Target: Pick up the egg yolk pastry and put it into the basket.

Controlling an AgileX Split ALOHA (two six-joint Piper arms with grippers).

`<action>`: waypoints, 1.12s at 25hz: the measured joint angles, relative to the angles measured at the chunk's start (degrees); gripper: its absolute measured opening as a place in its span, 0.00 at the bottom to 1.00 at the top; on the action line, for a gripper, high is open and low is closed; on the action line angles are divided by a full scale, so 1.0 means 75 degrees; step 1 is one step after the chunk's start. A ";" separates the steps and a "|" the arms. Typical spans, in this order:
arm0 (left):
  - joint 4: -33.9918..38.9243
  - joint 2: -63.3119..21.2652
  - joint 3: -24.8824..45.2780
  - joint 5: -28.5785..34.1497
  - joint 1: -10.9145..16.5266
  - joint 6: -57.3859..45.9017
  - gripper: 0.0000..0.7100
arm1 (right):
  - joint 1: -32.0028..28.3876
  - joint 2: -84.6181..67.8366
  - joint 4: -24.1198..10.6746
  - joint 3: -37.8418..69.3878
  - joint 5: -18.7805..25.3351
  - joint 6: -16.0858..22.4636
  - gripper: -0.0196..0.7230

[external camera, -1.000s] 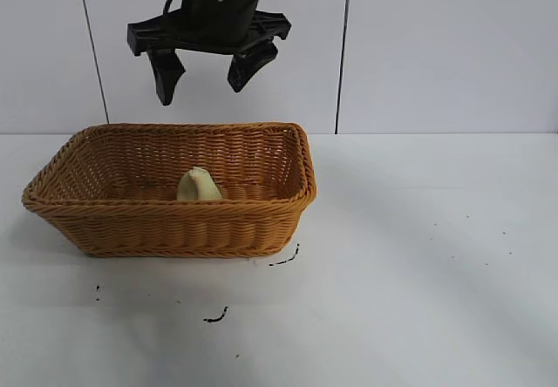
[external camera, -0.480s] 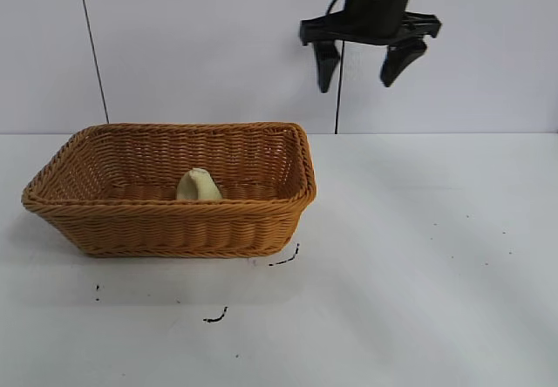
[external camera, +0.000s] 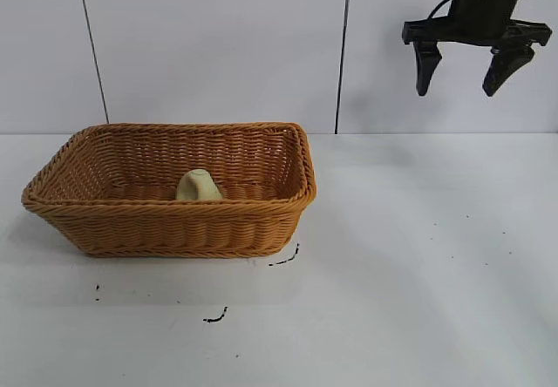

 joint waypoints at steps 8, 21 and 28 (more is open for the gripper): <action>0.0000 0.0000 0.0000 0.0000 0.0000 0.0000 0.98 | -0.0084 -0.0622 0.0059 0.0723 0.0007 0.0000 0.87; 0.0000 0.0000 0.0000 0.0000 0.0000 0.0000 0.98 | -0.0084 -0.5367 0.0211 0.5995 -0.0002 0.0000 0.87; 0.0000 0.0000 0.0000 0.0000 0.0000 0.0000 0.98 | -0.0084 -0.8604 0.0227 0.8770 -0.0013 -0.0058 0.87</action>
